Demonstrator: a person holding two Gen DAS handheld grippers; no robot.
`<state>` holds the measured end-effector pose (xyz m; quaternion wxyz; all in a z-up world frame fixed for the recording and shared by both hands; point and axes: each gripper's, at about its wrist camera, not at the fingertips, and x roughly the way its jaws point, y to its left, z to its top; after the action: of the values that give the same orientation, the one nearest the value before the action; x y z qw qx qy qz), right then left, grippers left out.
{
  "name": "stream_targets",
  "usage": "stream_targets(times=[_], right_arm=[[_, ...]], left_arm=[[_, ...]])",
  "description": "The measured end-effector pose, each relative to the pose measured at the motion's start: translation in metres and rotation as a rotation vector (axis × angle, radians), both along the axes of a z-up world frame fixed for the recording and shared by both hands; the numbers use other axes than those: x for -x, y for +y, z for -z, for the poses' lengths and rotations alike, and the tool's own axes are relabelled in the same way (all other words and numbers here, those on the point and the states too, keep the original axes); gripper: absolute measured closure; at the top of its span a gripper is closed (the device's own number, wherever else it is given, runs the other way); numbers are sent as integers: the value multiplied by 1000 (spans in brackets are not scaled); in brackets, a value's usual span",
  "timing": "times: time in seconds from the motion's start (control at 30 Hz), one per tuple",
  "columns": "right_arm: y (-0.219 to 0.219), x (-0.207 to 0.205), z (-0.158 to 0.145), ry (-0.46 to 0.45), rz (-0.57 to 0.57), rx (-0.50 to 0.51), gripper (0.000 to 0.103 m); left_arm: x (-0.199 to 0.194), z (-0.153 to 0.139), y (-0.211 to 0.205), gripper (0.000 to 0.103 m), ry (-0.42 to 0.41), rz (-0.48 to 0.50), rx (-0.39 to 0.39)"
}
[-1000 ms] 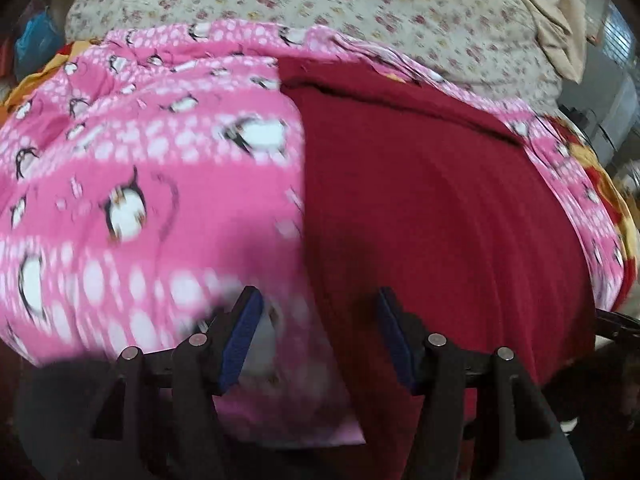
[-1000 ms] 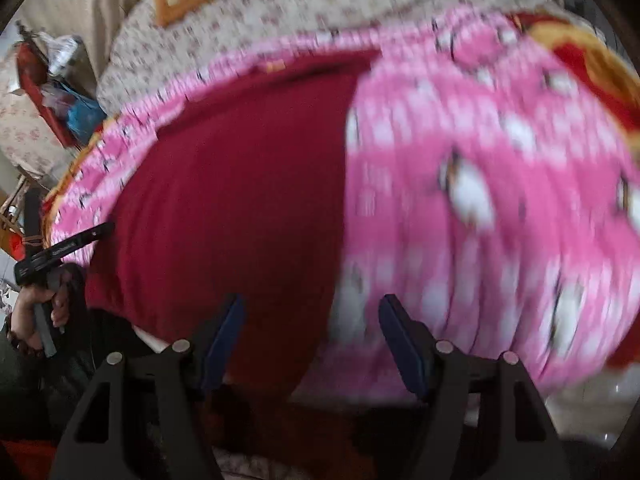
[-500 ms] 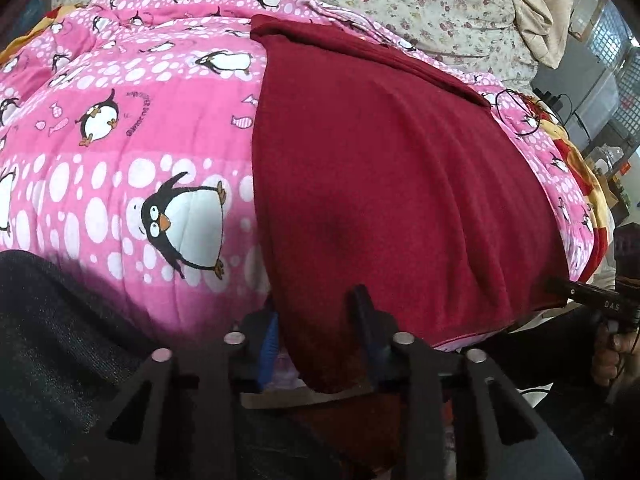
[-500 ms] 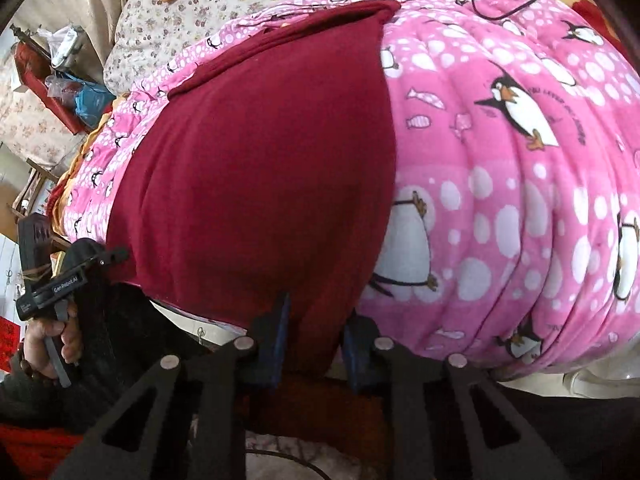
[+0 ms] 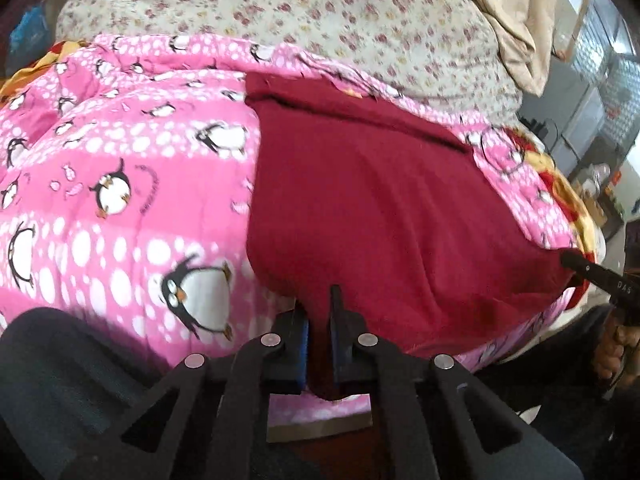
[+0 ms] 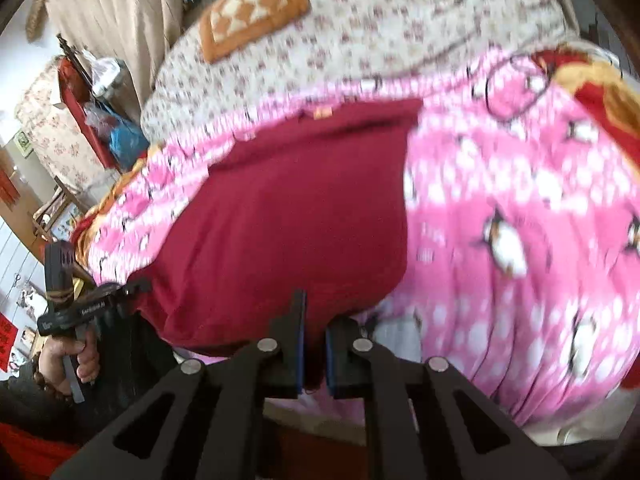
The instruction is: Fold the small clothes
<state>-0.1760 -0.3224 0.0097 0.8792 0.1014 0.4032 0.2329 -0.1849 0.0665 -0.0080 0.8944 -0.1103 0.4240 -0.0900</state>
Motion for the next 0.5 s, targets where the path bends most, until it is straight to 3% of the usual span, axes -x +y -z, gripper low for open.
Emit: stream_targets(times=[0.5], right_arm=[[2, -51, -47, -112, 93, -56, 96]], left_arm=[[-60, -72, 14, 103, -127, -102, 95]])
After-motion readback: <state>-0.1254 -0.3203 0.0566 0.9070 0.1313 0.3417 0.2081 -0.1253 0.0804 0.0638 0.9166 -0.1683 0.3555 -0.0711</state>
